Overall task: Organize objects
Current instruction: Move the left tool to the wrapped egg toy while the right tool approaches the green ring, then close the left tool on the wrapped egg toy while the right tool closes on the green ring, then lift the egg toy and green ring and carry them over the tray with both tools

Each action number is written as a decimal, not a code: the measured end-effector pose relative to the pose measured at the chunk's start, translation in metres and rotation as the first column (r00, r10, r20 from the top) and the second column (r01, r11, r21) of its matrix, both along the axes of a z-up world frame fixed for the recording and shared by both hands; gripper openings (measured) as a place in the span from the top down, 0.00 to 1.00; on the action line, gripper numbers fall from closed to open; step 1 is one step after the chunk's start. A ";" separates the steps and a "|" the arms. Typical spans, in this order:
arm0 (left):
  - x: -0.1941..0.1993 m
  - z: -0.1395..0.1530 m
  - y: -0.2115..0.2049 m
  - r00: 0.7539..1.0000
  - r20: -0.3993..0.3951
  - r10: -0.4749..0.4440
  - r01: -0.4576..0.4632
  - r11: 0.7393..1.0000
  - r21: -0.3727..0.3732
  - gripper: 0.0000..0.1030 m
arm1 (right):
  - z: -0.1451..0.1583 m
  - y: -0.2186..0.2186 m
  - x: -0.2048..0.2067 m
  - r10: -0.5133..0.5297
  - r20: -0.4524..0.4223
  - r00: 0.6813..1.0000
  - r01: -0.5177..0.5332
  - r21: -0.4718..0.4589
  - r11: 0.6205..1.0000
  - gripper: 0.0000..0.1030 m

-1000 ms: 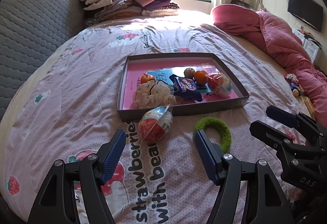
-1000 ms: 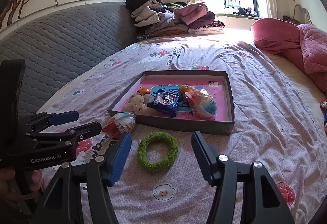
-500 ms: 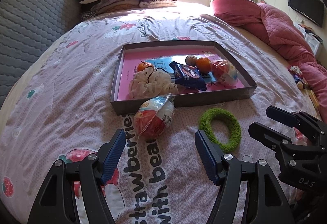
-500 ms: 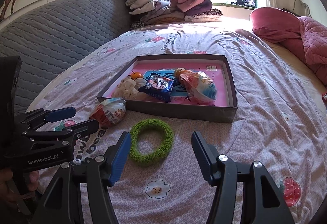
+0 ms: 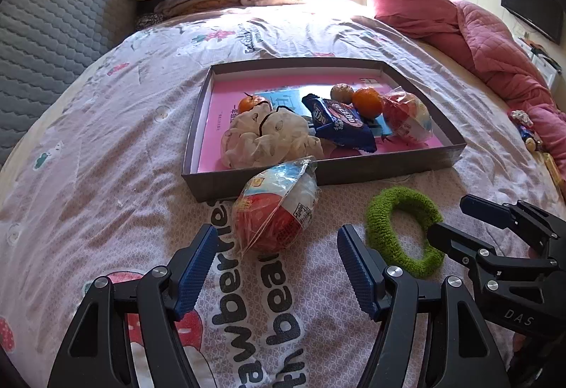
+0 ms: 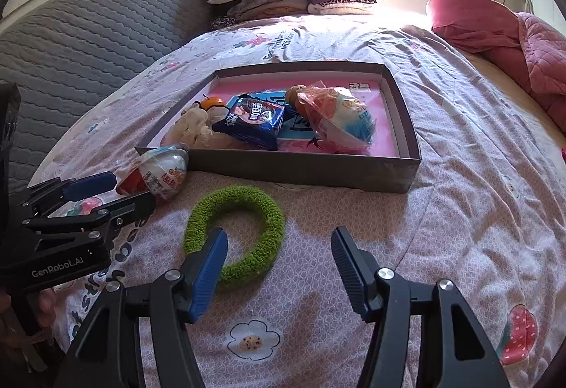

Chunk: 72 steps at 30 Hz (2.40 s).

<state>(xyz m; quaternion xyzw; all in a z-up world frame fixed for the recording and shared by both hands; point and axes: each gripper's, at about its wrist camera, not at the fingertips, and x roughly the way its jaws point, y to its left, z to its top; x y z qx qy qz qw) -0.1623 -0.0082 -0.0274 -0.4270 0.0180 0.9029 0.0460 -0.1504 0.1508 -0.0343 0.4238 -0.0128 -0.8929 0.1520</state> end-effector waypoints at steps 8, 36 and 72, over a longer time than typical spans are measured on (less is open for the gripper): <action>-0.015 -0.011 0.000 1.000 0.000 -0.006 0.006 1.000 -0.002 0.30 | -0.010 -0.005 -0.009 0.005 0.018 1.000 -0.005 0.003 1.000 0.41; -0.036 -0.027 0.004 1.000 -0.023 -0.020 0.021 0.999 0.033 0.41 | -0.021 -0.027 -0.013 0.077 -0.011 0.997 -0.076 0.058 0.995 0.84; 0.011 0.005 -0.004 0.994 -0.111 0.019 -0.012 0.998 0.060 0.43 | 0.011 -0.010 0.000 0.046 -0.104 0.994 -0.051 -0.046 0.998 0.87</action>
